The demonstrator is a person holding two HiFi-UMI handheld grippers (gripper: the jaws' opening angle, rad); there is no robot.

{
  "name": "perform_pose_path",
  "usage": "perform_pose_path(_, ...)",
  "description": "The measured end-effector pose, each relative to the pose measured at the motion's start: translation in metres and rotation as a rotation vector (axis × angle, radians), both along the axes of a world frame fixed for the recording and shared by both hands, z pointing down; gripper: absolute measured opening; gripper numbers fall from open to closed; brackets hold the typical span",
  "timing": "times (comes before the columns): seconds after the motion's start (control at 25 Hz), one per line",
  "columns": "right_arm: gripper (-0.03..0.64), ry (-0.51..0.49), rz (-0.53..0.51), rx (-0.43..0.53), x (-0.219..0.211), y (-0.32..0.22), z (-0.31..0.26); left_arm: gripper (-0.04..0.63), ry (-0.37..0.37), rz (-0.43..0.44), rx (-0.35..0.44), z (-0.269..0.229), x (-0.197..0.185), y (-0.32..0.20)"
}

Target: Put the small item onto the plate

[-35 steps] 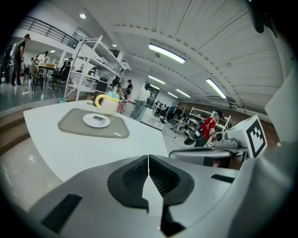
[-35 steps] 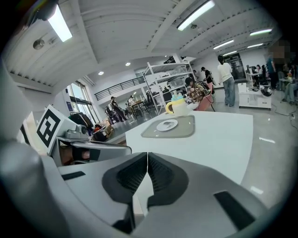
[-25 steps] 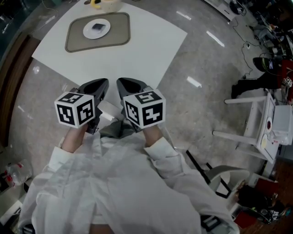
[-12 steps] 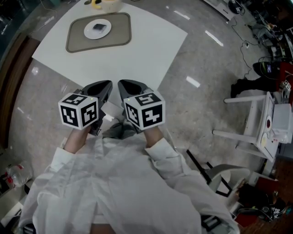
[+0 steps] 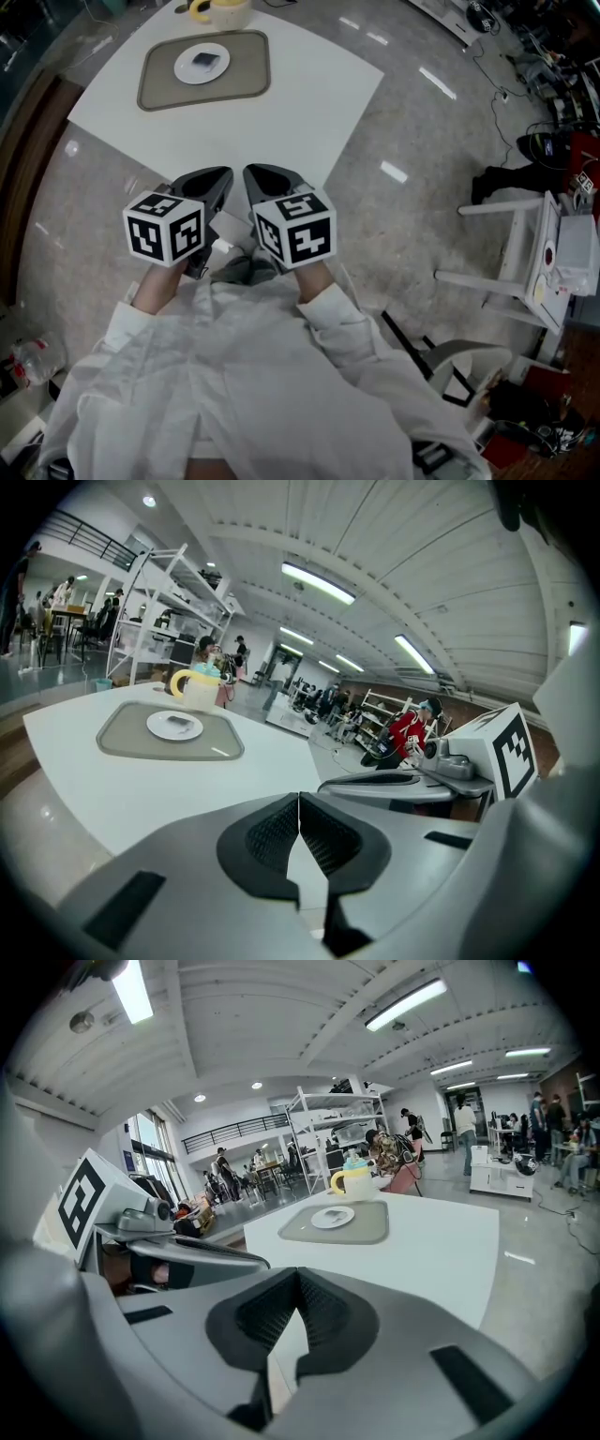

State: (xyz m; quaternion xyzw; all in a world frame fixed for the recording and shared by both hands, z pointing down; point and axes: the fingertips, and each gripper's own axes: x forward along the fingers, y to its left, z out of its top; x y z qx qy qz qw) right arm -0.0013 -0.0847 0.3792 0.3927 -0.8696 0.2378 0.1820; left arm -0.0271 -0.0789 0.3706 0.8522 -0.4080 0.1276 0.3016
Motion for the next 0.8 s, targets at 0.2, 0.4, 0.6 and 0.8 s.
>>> perform_pose_path(0.2,0.015,0.003,0.005,0.005,0.0006,-0.0028,-0.0010,0.012,0.005,-0.001,-0.001,-0.0002,-0.0009,-0.0018)
perform_pose_path(0.4,0.015,0.007,0.001,0.005,-0.0003,-0.0032,-0.0013,0.012,0.003,0.003,-0.006,0.0012,-0.0001,-0.0012)
perform_pose_path(0.6,0.015,0.010,-0.005,0.004,-0.0020,-0.0024,-0.0015,0.012,-0.004,0.011,-0.010,0.0028,0.0005,0.0007)
perform_pose_path(0.8,0.015,0.018,-0.006,-0.003,0.0017,0.0004,0.0021,0.012,0.003,0.021,-0.016,0.0044,0.0050,0.0026)
